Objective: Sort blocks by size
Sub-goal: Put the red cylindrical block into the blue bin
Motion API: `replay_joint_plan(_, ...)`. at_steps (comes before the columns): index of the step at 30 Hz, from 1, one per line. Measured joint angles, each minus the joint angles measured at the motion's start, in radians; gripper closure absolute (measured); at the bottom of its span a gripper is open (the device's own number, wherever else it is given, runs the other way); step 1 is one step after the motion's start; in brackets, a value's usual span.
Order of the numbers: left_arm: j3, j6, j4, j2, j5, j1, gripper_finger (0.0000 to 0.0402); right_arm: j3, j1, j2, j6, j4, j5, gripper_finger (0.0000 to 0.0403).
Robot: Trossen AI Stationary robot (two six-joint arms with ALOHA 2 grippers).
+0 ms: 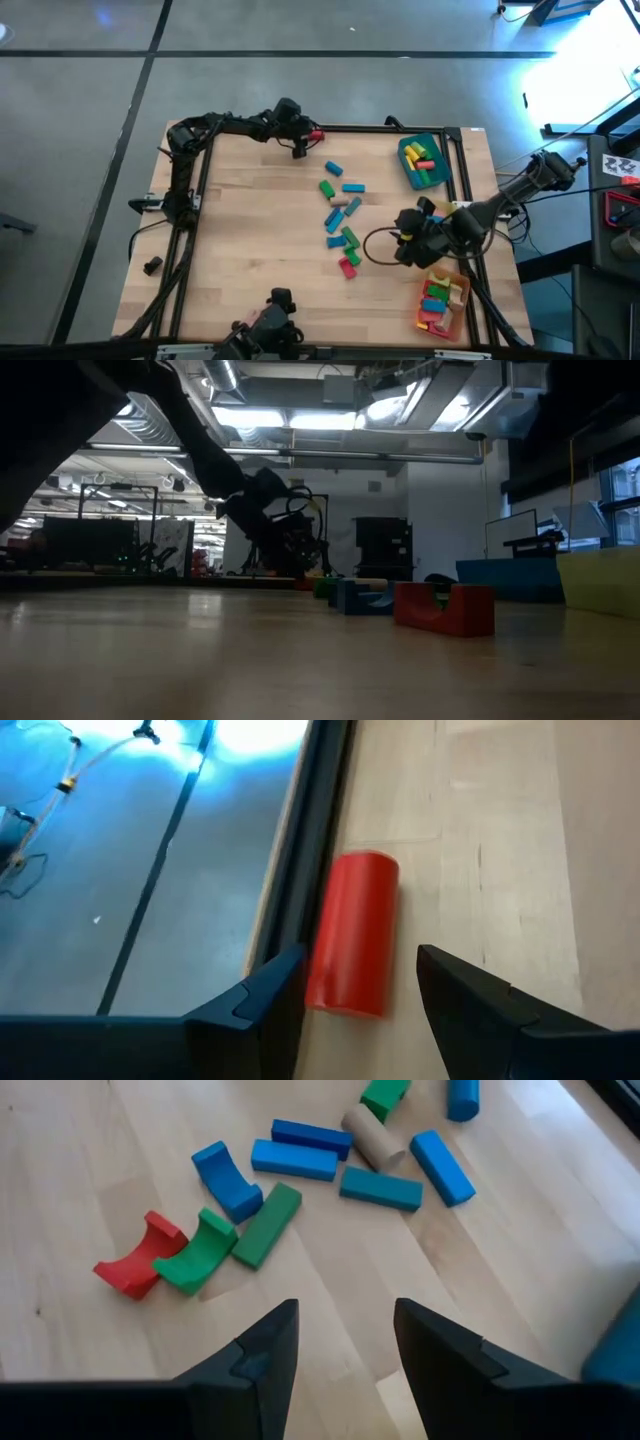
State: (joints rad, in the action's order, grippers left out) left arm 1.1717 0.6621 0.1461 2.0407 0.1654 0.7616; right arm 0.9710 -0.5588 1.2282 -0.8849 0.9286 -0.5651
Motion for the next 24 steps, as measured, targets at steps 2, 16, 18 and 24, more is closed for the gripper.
replay_joint_plan(2, 0.001, 0.000, 0.007, 0.000, 0.000, 0.000, 0.0218, 0.000, 0.018, 0.000, 0.030, -0.019, 0.017, 0.0233)
replay_joint_plan(16, 0.001, 0.004, 0.010, 0.004, -0.001, -0.001, 0.0218, 0.000, 0.056, 0.000, 0.082, -0.069, 0.046, 0.0233)
replay_joint_plan(18, 0.001, 0.005, 0.010, 0.004, 0.000, -0.001, 0.0218, 0.000, 0.056, 0.000, 0.082, -0.071, 0.055, 0.0233)
replay_joint_plan(24, 0.001, 0.028, -0.011, 0.004, 0.006, -0.008, 0.0218, 0.000, 0.055, 0.000, 0.081, -0.102, 0.058, 0.0233)
